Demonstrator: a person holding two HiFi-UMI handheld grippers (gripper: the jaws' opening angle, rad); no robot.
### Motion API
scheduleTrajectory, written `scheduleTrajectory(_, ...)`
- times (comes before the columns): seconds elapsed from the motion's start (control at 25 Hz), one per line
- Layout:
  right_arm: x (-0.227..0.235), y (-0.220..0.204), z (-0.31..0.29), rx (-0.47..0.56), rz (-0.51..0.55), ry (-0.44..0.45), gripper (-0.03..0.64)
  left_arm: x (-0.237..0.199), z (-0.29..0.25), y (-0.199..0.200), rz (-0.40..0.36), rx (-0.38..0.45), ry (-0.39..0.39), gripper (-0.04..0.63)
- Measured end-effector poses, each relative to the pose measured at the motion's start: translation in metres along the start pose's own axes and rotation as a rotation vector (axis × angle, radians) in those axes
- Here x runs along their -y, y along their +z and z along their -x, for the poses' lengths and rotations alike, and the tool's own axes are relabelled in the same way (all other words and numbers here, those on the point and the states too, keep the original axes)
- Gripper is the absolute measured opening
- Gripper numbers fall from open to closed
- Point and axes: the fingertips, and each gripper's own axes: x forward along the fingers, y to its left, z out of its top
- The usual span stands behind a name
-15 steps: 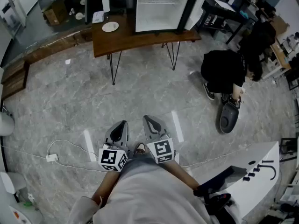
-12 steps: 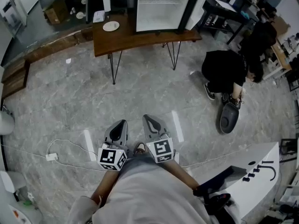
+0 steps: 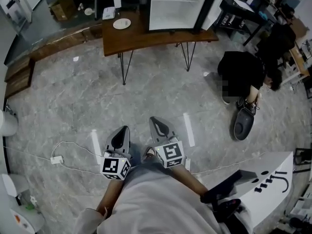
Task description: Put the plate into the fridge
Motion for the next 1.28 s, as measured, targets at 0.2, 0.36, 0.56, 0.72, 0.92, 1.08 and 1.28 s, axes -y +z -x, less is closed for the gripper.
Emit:
scheduleTrajectory(0.2, -0.01, -0.005, -0.055, -0.048, 0.015, 0.034, 0.018, -0.049, -0.021, -0.003, 0.044, -0.024, 0.027, 0.02)
scheduleTrajectory(0.36, -0.019, 0.002, -0.119, -0.087, 0.043, 0.058, 0.018, -0.112, -0.055, 0.012, 0.074, -0.011, 0.044, 0.02)
scheduleTrajectory(0.56, -0.028, 0.036, -0.213, -0.102, 0.072, 0.054, 0.018, -0.2, -0.105, 0.061, 0.089, 0.037, 0.03, 0.02)
scheduleTrajectory(0.72, -0.042, 0.066, -0.293, -0.1, 0.062, 0.046, 0.018, -0.268, -0.138, 0.096, 0.087, 0.046, -0.007, 0.02)
scheduleTrajectory(0.92, -0.048, 0.092, -0.371, -0.085, 0.05, 0.007, 0.018, -0.334, -0.18, 0.119, 0.078, 0.019, -0.086, 0.02)
scheduleTrajectory(1.08, -0.027, 0.09, -0.415, -0.123, 0.028, -0.054, 0.018, -0.371, -0.22, 0.123, 0.088, -0.016, -0.123, 0.02)
scheduleTrajectory(1.28, 0.007, 0.084, -0.478, -0.15, -0.019, -0.071, 0.018, -0.411, -0.283, 0.111, 0.109, -0.09, -0.142, 0.02)
